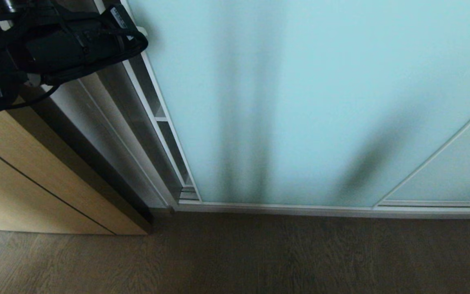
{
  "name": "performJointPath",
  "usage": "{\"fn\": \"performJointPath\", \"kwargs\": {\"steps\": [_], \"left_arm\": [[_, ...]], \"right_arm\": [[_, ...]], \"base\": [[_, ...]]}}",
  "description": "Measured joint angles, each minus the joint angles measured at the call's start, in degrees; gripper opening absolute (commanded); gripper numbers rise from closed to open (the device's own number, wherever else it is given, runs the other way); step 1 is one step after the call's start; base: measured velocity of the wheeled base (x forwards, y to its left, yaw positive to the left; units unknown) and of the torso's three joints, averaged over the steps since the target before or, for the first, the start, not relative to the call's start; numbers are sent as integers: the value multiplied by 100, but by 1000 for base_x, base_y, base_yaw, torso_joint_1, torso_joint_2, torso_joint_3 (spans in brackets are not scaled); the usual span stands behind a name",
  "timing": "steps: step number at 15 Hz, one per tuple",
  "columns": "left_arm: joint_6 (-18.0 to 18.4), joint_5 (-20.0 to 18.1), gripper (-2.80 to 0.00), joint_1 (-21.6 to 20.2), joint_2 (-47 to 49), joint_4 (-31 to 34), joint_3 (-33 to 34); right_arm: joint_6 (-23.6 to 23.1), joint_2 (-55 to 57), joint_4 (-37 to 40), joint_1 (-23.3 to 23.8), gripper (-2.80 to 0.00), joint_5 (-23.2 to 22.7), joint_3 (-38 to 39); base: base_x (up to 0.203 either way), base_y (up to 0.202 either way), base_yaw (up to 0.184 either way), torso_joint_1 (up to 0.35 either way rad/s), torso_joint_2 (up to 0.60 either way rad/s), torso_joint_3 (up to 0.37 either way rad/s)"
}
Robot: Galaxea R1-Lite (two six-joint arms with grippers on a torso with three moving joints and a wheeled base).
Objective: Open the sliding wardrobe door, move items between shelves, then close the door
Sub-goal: Close the door
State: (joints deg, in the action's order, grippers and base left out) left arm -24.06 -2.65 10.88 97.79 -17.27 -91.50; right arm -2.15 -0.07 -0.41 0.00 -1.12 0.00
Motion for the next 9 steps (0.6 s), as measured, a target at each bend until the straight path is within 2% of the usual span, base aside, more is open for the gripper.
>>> {"fn": "performJointPath", "kwargs": {"steps": [4,5,9], "left_arm": [[-21,-38,-280,-55,-147,59,44],[-49,-170,-280,-58,-261,68,66],[-92,-1101,-280,42,-884,142,339]], "right_arm": [[-1,0,1,0,-280,2,0],[-2,0,0,0,-280,2,0],[-2,0,0,0,-280,0,0]], "base": [[0,0,0,0,0,0],[0,0,0,0,0,0],[0,0,0,0,0,0]]}}
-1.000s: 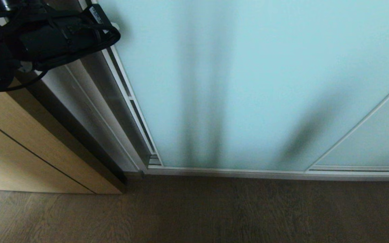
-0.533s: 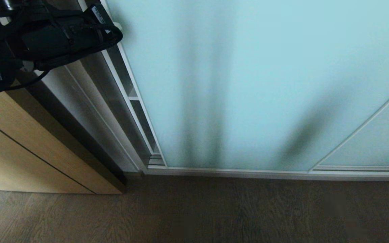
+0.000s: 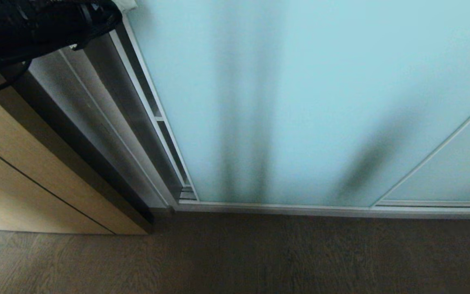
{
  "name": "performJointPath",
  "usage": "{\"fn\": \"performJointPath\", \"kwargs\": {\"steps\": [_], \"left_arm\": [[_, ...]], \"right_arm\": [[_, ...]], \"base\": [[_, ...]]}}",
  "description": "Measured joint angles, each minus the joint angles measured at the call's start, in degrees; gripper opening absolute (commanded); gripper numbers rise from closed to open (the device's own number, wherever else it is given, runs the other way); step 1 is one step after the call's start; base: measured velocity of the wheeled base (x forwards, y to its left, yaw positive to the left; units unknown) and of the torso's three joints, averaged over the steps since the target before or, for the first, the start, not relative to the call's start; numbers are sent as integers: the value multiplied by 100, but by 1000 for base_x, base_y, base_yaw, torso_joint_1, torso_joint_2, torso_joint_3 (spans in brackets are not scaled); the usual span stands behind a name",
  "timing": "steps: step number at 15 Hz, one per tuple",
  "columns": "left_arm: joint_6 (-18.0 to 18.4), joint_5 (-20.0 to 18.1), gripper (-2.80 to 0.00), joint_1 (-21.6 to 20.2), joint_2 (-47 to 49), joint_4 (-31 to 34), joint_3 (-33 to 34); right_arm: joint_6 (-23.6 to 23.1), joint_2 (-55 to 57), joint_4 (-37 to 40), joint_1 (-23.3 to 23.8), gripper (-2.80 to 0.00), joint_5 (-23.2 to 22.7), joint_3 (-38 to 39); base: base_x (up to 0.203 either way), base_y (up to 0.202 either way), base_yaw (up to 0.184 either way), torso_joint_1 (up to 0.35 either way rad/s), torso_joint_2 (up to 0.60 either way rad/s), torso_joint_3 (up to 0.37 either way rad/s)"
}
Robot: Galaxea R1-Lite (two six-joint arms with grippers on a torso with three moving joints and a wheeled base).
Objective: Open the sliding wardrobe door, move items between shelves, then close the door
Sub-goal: Close the door
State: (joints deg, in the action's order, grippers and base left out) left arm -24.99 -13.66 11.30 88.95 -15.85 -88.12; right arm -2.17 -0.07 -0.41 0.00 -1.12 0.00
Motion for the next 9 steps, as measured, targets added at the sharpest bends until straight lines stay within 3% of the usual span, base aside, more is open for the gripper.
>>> {"fn": "performJointPath", "kwargs": {"steps": [4,7,9], "left_arm": [[7,-227,-280,114,-439,3,299],[-103,-871,-280,195,-643,-27,670],[-302,-971,-280,213,-617,-42,761]], "right_arm": [[1,0,0,0,-280,2,0],[2,0,0,0,-280,0,0],[-2,0,0,0,-280,2,0]], "base": [[0,0,0,0,0,0],[0,0,0,0,0,0],[0,0,0,0,0,0]]}}
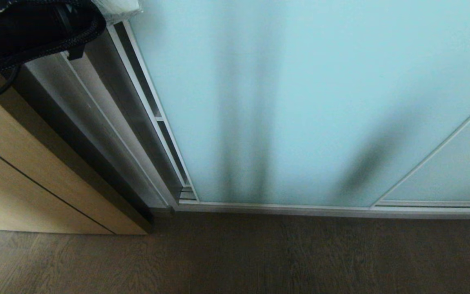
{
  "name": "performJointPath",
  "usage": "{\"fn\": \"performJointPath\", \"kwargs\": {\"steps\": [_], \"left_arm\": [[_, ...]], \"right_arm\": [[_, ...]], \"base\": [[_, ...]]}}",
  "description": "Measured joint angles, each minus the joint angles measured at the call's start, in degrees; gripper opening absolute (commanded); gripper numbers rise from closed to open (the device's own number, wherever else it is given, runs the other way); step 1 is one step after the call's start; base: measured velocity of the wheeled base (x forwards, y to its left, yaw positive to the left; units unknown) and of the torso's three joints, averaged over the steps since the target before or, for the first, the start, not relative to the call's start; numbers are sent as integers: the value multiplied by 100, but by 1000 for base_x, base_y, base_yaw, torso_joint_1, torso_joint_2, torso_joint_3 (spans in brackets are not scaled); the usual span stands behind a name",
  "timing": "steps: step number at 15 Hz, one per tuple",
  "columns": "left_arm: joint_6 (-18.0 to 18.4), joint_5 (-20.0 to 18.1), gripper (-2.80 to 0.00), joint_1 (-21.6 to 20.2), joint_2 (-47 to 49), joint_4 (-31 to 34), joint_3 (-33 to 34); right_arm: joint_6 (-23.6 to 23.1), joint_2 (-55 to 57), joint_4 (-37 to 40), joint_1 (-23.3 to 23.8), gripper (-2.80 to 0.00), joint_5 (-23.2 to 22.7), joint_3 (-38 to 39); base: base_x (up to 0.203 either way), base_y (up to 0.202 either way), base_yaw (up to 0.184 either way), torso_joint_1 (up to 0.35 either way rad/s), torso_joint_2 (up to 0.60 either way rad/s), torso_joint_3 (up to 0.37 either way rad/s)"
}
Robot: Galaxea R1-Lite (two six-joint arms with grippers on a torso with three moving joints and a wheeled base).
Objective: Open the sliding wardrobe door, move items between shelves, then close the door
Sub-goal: Close the door
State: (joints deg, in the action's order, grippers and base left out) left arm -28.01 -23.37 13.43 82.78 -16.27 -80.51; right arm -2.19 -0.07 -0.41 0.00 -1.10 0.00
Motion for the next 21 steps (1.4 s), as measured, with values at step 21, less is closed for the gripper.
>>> {"fn": "performJointPath", "kwargs": {"steps": [21], "left_arm": [[-74,223,-280,-453,1615,-534,-502]], "right_arm": [[2,0,0,0,-280,1,0]], "base": [[0,0,0,0,0,0]]}}
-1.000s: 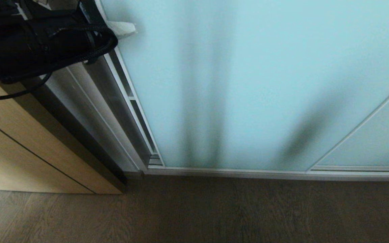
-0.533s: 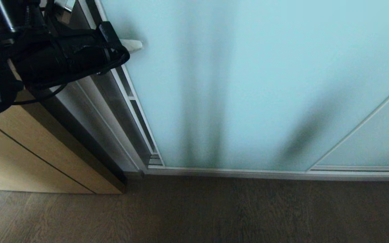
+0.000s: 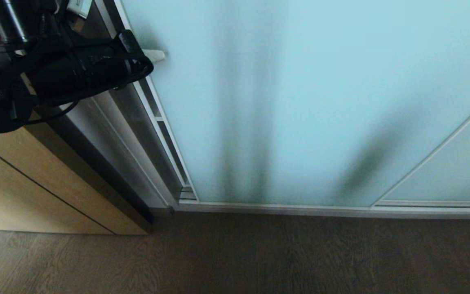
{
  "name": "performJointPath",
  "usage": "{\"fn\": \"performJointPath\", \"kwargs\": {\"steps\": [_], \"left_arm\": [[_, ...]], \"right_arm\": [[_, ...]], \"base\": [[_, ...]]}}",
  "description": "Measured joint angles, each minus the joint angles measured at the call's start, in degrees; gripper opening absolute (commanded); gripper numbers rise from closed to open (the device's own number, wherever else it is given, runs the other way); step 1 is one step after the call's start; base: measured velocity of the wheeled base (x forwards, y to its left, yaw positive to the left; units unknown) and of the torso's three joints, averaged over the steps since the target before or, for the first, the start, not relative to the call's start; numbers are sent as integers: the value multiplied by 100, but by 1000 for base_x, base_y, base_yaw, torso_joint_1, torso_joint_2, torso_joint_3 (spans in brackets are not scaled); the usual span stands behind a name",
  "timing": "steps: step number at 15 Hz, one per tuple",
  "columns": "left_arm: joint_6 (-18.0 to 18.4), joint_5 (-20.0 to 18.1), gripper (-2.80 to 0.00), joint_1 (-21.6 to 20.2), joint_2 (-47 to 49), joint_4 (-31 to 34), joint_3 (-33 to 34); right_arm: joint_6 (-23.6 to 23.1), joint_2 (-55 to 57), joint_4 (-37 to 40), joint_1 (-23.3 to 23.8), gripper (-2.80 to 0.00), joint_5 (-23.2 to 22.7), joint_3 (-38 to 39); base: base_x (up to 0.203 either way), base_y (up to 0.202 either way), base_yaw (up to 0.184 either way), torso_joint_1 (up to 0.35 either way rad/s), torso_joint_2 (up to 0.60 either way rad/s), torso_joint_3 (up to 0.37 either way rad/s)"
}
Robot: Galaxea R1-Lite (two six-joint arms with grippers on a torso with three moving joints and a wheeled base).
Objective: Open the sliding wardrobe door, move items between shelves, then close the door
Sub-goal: Close the door
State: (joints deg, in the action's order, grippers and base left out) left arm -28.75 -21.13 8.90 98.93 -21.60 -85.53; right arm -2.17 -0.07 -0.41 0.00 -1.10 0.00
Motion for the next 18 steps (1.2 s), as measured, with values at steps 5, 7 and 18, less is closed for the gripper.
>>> {"fn": "performJointPath", "kwargs": {"steps": [5,7,18], "left_arm": [[6,83,-280,-56,232,-2,-169],[10,275,-280,-132,290,-18,-226],[11,404,-280,-542,129,-83,-190]], "right_arm": [[-2,0,0,0,-280,-2,0],[1,0,-2,0,-280,-1,0],[0,0,0,0,-280,-2,0]], "base": [[0,0,0,0,0,0],[0,0,0,0,0,0],[0,0,0,0,0,0]]}}
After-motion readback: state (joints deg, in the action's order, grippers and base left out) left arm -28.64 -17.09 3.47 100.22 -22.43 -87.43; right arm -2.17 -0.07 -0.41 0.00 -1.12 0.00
